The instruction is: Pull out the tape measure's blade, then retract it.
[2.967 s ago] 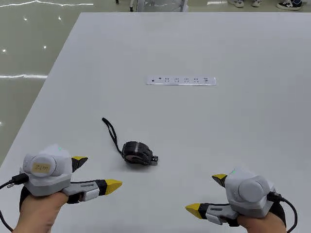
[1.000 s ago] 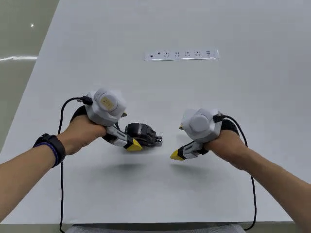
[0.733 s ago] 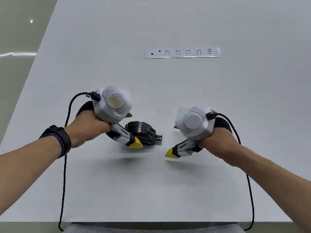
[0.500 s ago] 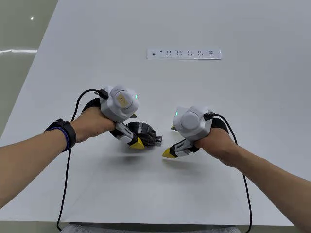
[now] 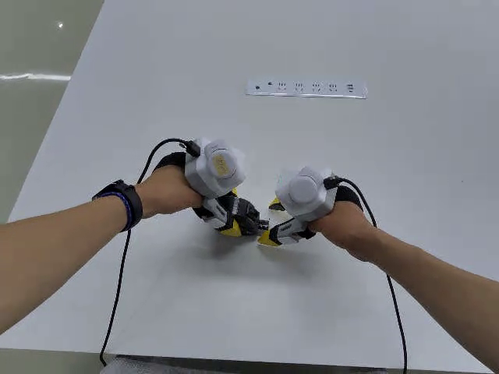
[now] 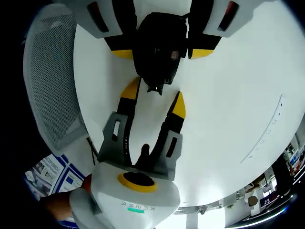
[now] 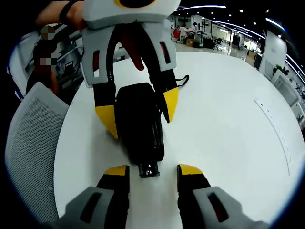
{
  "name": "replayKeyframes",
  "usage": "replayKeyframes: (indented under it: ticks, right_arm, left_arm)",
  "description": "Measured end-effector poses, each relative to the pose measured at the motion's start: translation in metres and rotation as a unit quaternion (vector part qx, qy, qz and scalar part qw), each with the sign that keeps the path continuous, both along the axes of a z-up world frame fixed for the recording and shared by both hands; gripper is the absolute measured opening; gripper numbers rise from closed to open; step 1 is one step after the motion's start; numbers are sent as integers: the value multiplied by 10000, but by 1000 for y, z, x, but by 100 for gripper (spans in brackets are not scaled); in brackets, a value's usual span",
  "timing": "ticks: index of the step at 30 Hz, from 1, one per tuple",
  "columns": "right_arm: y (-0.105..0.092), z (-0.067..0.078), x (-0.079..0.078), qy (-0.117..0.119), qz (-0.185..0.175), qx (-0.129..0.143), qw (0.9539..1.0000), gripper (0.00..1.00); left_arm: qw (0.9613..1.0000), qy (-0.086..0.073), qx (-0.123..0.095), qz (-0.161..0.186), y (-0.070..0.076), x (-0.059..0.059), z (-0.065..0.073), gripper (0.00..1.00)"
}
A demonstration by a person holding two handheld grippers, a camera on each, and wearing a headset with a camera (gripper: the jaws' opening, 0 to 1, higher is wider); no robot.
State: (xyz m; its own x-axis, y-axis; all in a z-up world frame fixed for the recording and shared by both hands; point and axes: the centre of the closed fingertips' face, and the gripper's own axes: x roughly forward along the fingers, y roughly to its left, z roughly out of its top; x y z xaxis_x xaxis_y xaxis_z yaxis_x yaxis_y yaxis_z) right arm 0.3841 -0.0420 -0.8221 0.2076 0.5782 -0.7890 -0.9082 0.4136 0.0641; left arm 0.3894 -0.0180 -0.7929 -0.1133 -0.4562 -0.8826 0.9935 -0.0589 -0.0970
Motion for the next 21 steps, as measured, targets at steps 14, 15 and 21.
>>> replayKeyframes:
  ticks: [14,15,21]
  right_arm:
    - [3,-2,-3,-226,518,-126,9983,15]
    - [4,-3,-3,-244,533,-138,9982,14]
    - [2,-3,-4,-272,573,-203,9978,14]
  left_arm:
    - [9999,-23,42,122,0,1,-1,39]
    - [9999,-62,77,102,0,0,-1,39]
    - [9998,-62,109,130,1,1,-2,38]
